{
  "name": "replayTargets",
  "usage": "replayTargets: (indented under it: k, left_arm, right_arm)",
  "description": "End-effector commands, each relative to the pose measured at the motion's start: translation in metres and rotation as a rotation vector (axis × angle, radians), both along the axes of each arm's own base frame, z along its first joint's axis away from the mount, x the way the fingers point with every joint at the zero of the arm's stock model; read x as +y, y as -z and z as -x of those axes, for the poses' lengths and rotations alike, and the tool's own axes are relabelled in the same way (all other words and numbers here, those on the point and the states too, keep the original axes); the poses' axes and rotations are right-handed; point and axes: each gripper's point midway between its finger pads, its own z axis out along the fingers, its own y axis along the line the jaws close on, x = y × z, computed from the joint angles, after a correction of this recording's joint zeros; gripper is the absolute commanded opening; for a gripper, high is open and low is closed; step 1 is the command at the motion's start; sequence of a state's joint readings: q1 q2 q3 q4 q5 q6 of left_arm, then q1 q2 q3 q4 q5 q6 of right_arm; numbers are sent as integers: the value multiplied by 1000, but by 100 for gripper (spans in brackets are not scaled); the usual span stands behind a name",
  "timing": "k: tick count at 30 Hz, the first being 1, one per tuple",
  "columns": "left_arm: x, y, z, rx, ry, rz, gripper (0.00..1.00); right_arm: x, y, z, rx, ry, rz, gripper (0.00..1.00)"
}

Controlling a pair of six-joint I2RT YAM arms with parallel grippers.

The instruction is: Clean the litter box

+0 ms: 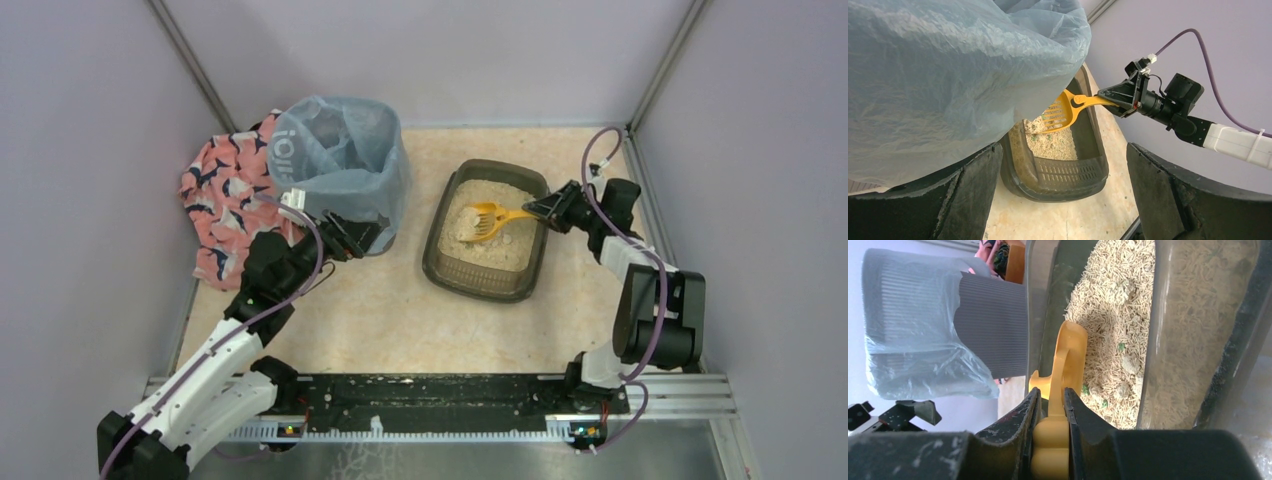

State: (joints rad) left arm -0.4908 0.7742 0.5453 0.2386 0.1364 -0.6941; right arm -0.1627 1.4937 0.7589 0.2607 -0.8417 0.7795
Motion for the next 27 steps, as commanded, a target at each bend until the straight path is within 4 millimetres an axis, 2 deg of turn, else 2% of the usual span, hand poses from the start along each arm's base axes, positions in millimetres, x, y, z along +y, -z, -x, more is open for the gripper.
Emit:
replayTargets:
  k: [1, 7, 10, 13, 16, 20, 23, 26, 27]
  left_arm:
    - [0, -17, 4, -43, 15, 10, 99]
    - [-3, -20, 6, -39, 37, 15, 99]
    - [-5, -20, 7, -32, 51, 18, 99]
    - [-7, -20, 9, -23, 64, 29, 99]
    - [-9, -18, 9, -18, 73, 43, 99]
    - [-15, -13, 8, 1, 100, 57, 99]
    - [-17, -15, 7, -5, 104, 68, 99]
    - [-21, -25, 8, -15, 127, 71, 99]
    - [-22, -29, 9, -22, 136, 72, 99]
  right_arm:
    - [-8, -45, 1, -163, -8, -46, 0]
    - [-36, -49, 12, -217, 52, -117, 0]
    - [-47, -41, 17, -227, 96, -153, 0]
    - [-45, -30, 20, -225, 104, -189, 0]
    - [-32, -32, 24, -250, 65, -209, 0]
    - [-51, -40, 20, -276, 140, -181, 0]
    - [-32, -45, 16, -278, 82, -146, 0]
    - [-47, -43, 14, -274, 154, -114, 0]
    - [-41, -42, 14, -278, 131, -106, 0]
